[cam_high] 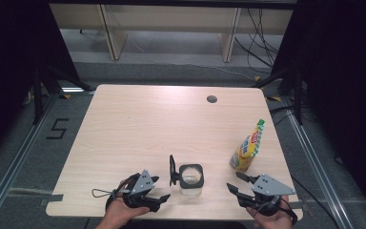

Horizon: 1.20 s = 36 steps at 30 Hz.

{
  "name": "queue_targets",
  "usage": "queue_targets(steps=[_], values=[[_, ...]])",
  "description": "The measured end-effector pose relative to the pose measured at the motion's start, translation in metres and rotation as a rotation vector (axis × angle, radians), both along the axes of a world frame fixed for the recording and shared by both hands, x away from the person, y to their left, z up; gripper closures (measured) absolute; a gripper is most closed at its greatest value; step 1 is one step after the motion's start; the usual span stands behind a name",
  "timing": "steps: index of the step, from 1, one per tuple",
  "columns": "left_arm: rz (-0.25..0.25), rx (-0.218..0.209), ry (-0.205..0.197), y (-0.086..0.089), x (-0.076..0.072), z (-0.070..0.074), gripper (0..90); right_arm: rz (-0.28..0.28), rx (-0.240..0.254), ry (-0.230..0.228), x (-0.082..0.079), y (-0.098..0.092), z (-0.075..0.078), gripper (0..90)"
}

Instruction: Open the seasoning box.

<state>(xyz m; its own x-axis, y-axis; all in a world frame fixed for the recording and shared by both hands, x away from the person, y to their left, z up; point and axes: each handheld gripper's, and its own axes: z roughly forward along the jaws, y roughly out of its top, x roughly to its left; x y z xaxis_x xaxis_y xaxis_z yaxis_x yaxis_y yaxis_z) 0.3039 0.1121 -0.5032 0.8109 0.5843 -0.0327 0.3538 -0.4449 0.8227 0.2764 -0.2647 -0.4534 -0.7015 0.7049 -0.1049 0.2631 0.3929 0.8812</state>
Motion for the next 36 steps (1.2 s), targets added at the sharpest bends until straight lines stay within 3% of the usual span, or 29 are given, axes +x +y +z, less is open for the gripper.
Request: queue_targets(steps=[2,5,6,7,8,9,11,12,13,15,16,17,18,19,20,24,26,27,28,31,33,34,36], values=[[0.003,0.039,-0.003,0.003,0.001,0.001,26.9,-0.073,0.034,0.027,0.0,-0.007,-0.002,42.0],[0.011,0.02,0.009,0.002,-0.001,0.0,26.3,-0.169,0.038,0.048,0.005,-0.017,-0.006,34.2],[0.003,0.037,-0.001,0.002,0.0,0.0,26.2,-0.222,0.075,0.081,0.005,-0.019,-0.008,30.8],[0.014,0.022,0.022,0.001,-0.002,-0.002,26.2,-0.247,0.094,0.083,0.009,-0.021,-0.009,27.3],[0.007,0.052,0.015,0.001,-0.001,-0.001,26.2,-0.267,0.1,0.076,0.012,-0.023,-0.01,23.4],[0.005,0.044,0.014,0.0,-0.001,-0.002,26.2,-0.301,0.113,0.066,0.017,-0.024,-0.011,16.3],[0.008,0.035,0.025,-0.001,-0.002,-0.003,26.2,-0.356,0.113,0.047,0.025,-0.025,-0.012,16.0],[0.007,0.03,0.027,-0.001,-0.002,-0.003,26.2,-0.36,0.104,0.014,0.029,-0.027,-0.012,14.9],[0.014,0.014,0.029,-0.003,-0.003,-0.003,26.2,-0.397,0.126,0.036,0.031,-0.024,-0.013,15.4],[0.003,0.022,0.036,-0.002,-0.002,-0.003,26.2,-0.424,0.117,0.046,0.035,-0.021,-0.015,15.4],[0.005,0.021,0.033,-0.002,-0.002,-0.003,26.2,-0.412,0.117,0.033,0.038,-0.022,-0.016,15.2],[0.01,0.039,0.023,-0.001,-0.001,-0.004,26.3,-0.421,0.124,0.048,0.037,-0.019,-0.015,15.3],[0.01,0.029,0.026,-0.002,-0.001,-0.004,26.4,-0.402,0.1,0.019,0.041,-0.019,-0.016,15.3],[0.002,0.047,0.017,-0.001,0.0,-0.003,26.4,-0.4,0.083,0.01,0.043,-0.018,-0.017,15.3],[0.0,0.032,0.014,-0.001,0.0,-0.003,26.5,-0.404,0.076,0.006,0.045,-0.016,-0.017,15.3],[-0.007,0.048,0.009,0.0,0.001,-0.003,26.5,-0.439,0.063,-0.012,0.054,-0.011,-0.018,15.5],[-0.005,0.045,0.014,-0.001,0.0,-0.004,26.5,-0.443,0.051,-0.042,0.057,-0.009,-0.018,15.5],[-0.001,0.039,0.04,-0.001,-0.001,-0.004,26.5,-0.438,0.052,-0.056,0.06,-0.009,-0.018,15.4],[0.002,0.015,0.028,-0.004,-0.001,-0.005,26.5,-0.444,0.053,-0.054,0.062,-0.009,-0.018,15.7],[-0.012,0.04,0.02,-0.003,-0.001,-0.005,26.5,-0.445,0.064,-0.068,0.068,-0.011,-0.02,14.6],[-0.003,0.028,0.04,-0.004,-0.002,-0.006,26.6,-0.437,0.059,-0.076,0.069,-0.011,-0.02,14.5],[-0.006,0.053,0.039,-0.003,-0.001,-0.006,27.0,-0.434,0.061,-0.071,0.069,-0.011,-0.02,14.7],[-0.014,0.038,0.039,-0.004,-0.002,-0.007,27.7,-0.426,0.057,-0.062,0.069,-0.011,-0.018,15.8]])
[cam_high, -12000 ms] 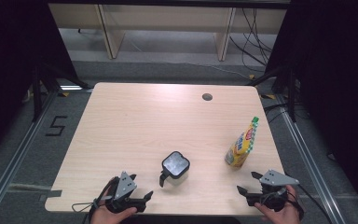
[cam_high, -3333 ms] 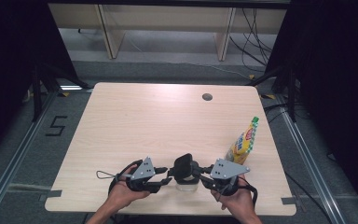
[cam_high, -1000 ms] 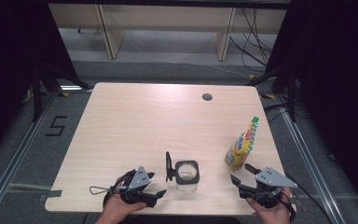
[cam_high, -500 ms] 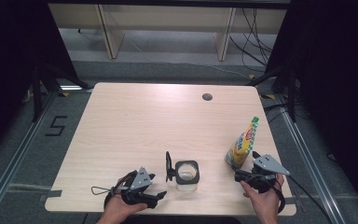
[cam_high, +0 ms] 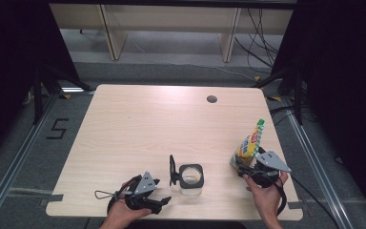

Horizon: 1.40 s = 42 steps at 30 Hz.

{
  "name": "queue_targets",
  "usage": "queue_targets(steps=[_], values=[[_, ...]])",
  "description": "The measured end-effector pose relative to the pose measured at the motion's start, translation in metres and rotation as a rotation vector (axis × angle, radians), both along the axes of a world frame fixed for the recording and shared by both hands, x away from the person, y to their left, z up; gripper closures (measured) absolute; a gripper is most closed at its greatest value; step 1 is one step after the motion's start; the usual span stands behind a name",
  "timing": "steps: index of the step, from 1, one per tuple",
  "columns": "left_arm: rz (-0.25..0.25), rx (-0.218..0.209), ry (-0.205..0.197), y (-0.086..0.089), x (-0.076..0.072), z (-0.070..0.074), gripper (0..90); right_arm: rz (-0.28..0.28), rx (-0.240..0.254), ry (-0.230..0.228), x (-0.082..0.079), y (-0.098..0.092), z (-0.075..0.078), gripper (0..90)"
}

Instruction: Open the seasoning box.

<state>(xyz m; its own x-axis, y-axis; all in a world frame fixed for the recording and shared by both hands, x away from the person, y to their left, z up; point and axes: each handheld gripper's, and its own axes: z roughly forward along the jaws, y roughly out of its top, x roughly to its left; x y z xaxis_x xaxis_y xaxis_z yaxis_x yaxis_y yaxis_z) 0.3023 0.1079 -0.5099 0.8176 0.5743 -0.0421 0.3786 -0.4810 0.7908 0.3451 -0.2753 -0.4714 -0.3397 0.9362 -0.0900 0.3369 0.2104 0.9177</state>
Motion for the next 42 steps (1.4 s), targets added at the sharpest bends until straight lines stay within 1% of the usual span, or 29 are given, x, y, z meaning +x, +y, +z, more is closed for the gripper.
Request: queue_targets(steps=[1,4,5,7,9,11,12,13,14,16,17,18,19,21,22,23,26,28,29,31,32,33,34,35,36,38,40,41,42], values=[[-0.003,0.003,-0.002,0.0,0.0,0.0,27.7,0.005,-0.027,-0.006,0.001,-0.002,0.001,17.3],[-0.001,0.011,-0.005,0.0,-0.001,0.0,27.9,0.014,-0.024,-0.004,0.0,-0.005,0.002,20.8],[-0.005,0.003,0.005,0.0,0.0,0.001,28.1,0.047,-0.023,0.009,0.0,-0.01,0.003,27.2],[-0.008,-0.009,0.006,0.0,-0.002,0.001,28.5,0.06,-0.033,0.017,0.0,-0.017,0.005,32.0],[-0.026,-0.001,-0.012,0.0,0.0,0.001,28.8,0.086,-0.013,0.023,0.001,-0.024,0.006,35.6],[-0.02,-0.009,-0.005,-0.001,0.0,0.001,29.1,0.113,-0.016,0.02,0.002,-0.031,0.006,38.3],[-0.018,-0.013,0.003,-0.001,-0.002,0.001,29.1,0.109,-0.018,0.025,0.001,-0.032,0.006,39.2],[-0.018,-0.001,-0.003,-0.001,-0.002,0.001,29.2,0.131,-0.028,0.017,0.003,-0.035,0.007,39.8],[-0.039,0.009,-0.011,0.0,-0.001,0.002,29.4,0.151,-0.027,0.018,0.004,-0.037,0.007,40.1],[-0.016,-0.025,-0.003,-0.003,-0.002,0.001,29.4,0.168,-0.043,0.009,0.006,-0.041,0.007,41.5],[-0.021,-0.028,-0.006,-0.003,-0.001,0.0,29.4,0.168,-0.036,0.03,0.005,-0.043,0.009,42.7],[-0.021,-0.024,0.002,-0.003,-0.002,0.0,29.4,0.181,-0.04,0.017,0.007,-0.045,0.009,42.9],[-0.022,-0.024,0.004,-0.003,-0.002,0.001,29.5,0.187,-0.04,0.027,0.007,-0.048,0.009,42.9],[-0.027,-0.016,-0.004,-0.002,-0.001,0.002,29.4,0.17,-0.01,0.016,0.008,-0.05,0.007,40.2],[-0.028,-0.015,-0.007,-0.002,-0.001,0.002,29.4,0.143,0.025,0.031,0.006,-0.046,0.005,34.3],[-0.033,-0.016,-0.004,-0.002,-0.001,0.002,29.4,0.143,0.02,0.032,0.008,-0.044,0.004,28.1],[-0.013,-0.041,0.005,-0.004,-0.002,0.001,29.4,0.102,0.016,0.028,0.011,-0.035,-0.001,19.9],[-0.022,-0.032,-0.001,-0.004,-0.001,0.001,29.3,0.083,0.026,0.024,0.013,-0.031,-0.004,18.3],[-0.03,-0.002,-0.013,-0.002,0.0,0.001,29.3,0.071,0.025,0.016,0.014,-0.028,-0.006,18.3],[-0.024,-0.013,0.0,-0.003,-0.001,0.001,29.2,0.054,0.044,0.003,0.018,-0.025,-0.011,17.8],[-0.03,-0.003,-0.011,-0.003,0.0,0.001,29.2,0.054,0.054,-0.028,0.021,-0.025,-0.014,18.4],[-0.01,-0.012,0.001,-0.003,0.0,0.001,29.2,0.046,0.065,-0.034,0.023,-0.026,-0.016,18.7],[-0.014,-0.015,0.002,-0.003,0.0,0.001,29.2,0.043,0.071,-0.053,0.026,-0.027,-0.017,18.5],[-0.014,-0.014,0.009,-0.003,0.0,0.001,29.2,0.016,0.11,-0.018,0.025,-0.024,-0.017,18.5],[-0.011,-0.012,0.004,-0.003,-0.001,0.001,29.2,0.039,0.112,-0.044,0.029,-0.027,-0.019,19.8],[-0.007,-0.006,0.0,-0.003,0.0,0.001,29.0,0.026,0.115,-0.059,0.03,-0.026,-0.02,21.7],[-0.015,-0.021,-0.012,-0.004,0.001,0.0,28.9,0.006,0.114,-0.076,0.032,-0.026,-0.02,22.2],[0.0,-0.016,-0.005,-0.004,0.0,0.0,28.8,0.012,0.133,-0.091,0.034,-0.026,-0.022,22.6],[-0.004,-0.006,-0.001,-0.003,0.0,-0.001,28.8,0.009,0.129,-0.095,0.035,-0.025,-0.023,22.5]])
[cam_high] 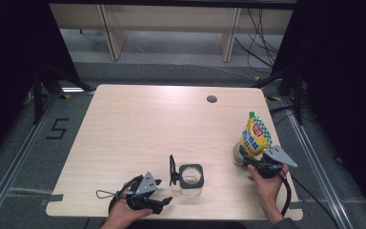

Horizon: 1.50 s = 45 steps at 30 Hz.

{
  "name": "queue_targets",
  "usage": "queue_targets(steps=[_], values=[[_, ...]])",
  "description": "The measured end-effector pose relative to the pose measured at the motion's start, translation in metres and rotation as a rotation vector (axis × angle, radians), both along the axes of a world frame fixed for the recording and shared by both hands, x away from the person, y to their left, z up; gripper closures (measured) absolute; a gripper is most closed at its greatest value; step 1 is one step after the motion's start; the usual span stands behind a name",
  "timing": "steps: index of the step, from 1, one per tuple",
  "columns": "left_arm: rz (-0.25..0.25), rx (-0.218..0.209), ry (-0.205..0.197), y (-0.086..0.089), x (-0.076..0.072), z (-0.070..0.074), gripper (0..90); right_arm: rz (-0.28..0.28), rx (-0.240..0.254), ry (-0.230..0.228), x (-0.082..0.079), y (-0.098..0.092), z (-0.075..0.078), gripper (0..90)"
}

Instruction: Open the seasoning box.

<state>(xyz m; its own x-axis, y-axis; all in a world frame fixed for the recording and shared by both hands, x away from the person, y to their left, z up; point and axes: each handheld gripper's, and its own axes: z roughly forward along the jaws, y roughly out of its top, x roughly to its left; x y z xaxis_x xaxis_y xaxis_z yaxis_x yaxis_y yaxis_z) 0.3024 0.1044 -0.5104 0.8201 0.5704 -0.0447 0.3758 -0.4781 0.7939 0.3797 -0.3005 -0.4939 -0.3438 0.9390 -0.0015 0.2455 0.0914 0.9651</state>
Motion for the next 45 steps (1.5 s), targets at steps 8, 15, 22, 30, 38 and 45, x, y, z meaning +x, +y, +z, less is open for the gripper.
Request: queue_targets(steps=[8,15,22,30,38,45], values=[[-0.025,0.007,0.006,-0.002,0.0,0.0,29.4,-0.013,0.001,0.01,0.002,0.002,0.0,32.6],[-0.028,-0.024,0.01,-0.003,-0.002,0.001,30.4,0.113,0.002,0.042,0.004,-0.012,0.005,41.2],[-0.019,-0.019,-0.009,-0.001,0.0,0.001,30.5,0.212,-0.034,0.057,-0.011,-0.018,0.01,42.0],[-0.019,-0.021,-0.001,-0.003,-0.002,0.001,30.5,0.285,0.004,0.048,-0.02,-0.023,0.008,39.3],[-0.027,-0.021,-0.01,-0.003,-0.001,0.001,30.5,0.202,0.105,-0.009,-0.02,-0.019,-0.006,22.2],[-0.033,-0.021,-0.004,-0.004,-0.002,0.001,30.5,0.169,0.078,-0.011,-0.021,-0.015,-0.009,22.7]])
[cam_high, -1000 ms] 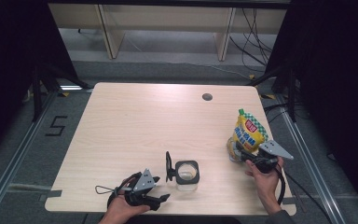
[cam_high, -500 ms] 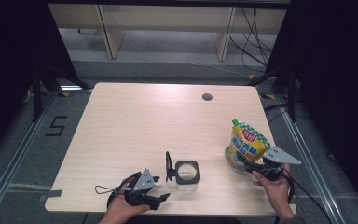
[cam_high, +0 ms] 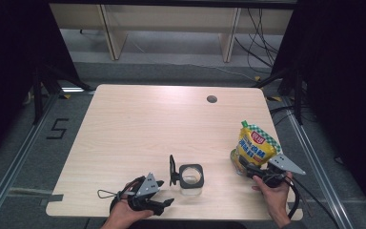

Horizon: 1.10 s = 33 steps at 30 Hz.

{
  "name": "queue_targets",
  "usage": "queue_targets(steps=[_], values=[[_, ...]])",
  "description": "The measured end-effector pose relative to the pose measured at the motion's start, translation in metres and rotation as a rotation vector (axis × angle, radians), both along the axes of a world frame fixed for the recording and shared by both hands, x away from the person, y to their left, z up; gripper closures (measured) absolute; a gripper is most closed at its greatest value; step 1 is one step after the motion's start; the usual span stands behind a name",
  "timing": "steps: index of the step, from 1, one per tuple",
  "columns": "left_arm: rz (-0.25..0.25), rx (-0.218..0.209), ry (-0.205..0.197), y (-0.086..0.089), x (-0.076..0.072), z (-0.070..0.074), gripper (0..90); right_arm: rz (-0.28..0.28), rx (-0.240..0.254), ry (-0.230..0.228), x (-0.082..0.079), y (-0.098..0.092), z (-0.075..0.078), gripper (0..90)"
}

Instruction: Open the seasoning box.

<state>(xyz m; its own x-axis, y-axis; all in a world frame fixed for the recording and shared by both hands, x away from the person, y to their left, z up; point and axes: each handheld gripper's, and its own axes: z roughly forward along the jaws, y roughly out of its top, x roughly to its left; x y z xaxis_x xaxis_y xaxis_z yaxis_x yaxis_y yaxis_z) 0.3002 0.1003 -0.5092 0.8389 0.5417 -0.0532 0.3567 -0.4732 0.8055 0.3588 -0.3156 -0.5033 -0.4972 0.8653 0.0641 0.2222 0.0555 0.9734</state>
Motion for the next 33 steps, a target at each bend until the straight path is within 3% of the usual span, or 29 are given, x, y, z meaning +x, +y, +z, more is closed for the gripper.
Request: queue_targets(steps=[1,2,4,5,6,7,8,9,10,13,14,19,21,22,23,24,27,28,29,32,33], values=[[-0.001,-0.001,0.0,0.0,0.0,0.0,30.5,0.008,0.013,0.012,0.0,0.0,-0.001,22.6],[-0.003,0.012,-0.005,0.0,0.0,0.0,30.5,0.02,-0.018,-0.005,0.003,-0.002,-0.002,22.5],[-0.006,0.004,0.003,0.0,0.0,0.0,30.5,-0.004,-0.003,0.006,0.002,0.002,-0.005,21.7],[-0.005,-0.003,0.004,-0.001,0.0,0.0,30.5,0.03,0.011,0.007,0.004,0.0,-0.008,21.6],[-0.031,0.03,-0.015,0.001,0.002,0.001,30.5,0.0,0.032,0.035,0.003,0.002,-0.011,22.0],[-0.037,0.027,-0.018,0.0,0.002,0.001,30.5,-0.002,0.027,0.059,0.004,0.002,-0.011,22.0],[-0.009,0.001,0.005,-0.002,-0.001,0.0,30.5,0.004,-0.003,0.027,0.006,0.001,-0.012,22.5],[-0.027,-0.001,-0.012,-0.002,0.001,0.0,30.5,-0.002,-0.007,0.006,0.007,0.002,-0.012,22.3],[-0.011,-0.007,0.009,-0.002,-0.001,-0.001,30.5,0.001,-0.006,0.013,0.007,0.002,-0.012,22.4],[-0.013,0.002,0.004,-0.003,0.0,-0.002,30.5,-0.026,-0.001,0.015,0.006,0.003,-0.012,21.9],[-0.016,0.004,0.005,-0.003,0.0,-0.001,30.5,-0.01,-0.03,-0.002,0.009,0.001,-0.012,22.0],[-0.039,0.012,-0.017,-0.002,0.001,-0.001,30.5,-0.019,-0.006,-0.008,0.012,0.004,-0.012,22.0],[-0.043,0.016,-0.02,-0.002,0.002,-0.001,30.5,-0.001,0.024,0.035,0.012,0.005,-0.012,22.8],[-0.038,0.003,-0.015,-0.003,0.001,-0.001,30.6,-0.02,-0.003,-0.027,0.015,0.004,-0.012,23.6],[-0.018,-0.007,0.008,-0.003,0.0,-0.001,30.6,-0.011,0.004,-0.021,0.016,0.004,-0.012,25.1],[-0.031,0.018,-0.003,-0.003,0.001,-0.001,30.6,-0.026,-0.01,-0.03,0.017,0.004,-0.012,27.2],[-0.029,0.008,0.004,-0.004,0.0,-0.002,30.6,-0.033,-0.016,-0.03,0.017,0.006,-0.012,27.5],[-0.043,0.012,0.008,-0.004,0.001,-0.001,30.6,-0.022,-0.064,-0.07,0.021,0.004,-0.012,27.8],[-0.038,0.009,0.011,-0.005,0.0,-0.002,30.6,-0.013,-0.032,-0.047,0.021,0.005,-0.012,28.0],[-0.046,0.013,0.003,-0.004,0.001,-0.001,30.7,-0.016,-0.017,-0.076,0.024,0.005,-0.013,29.5],[-0.036,-0.004,0.011,-0.006,0.0,-0.002,30.7,-0.025,-0.017,-0.055,0.022,0.005,-0.012,29.8]])
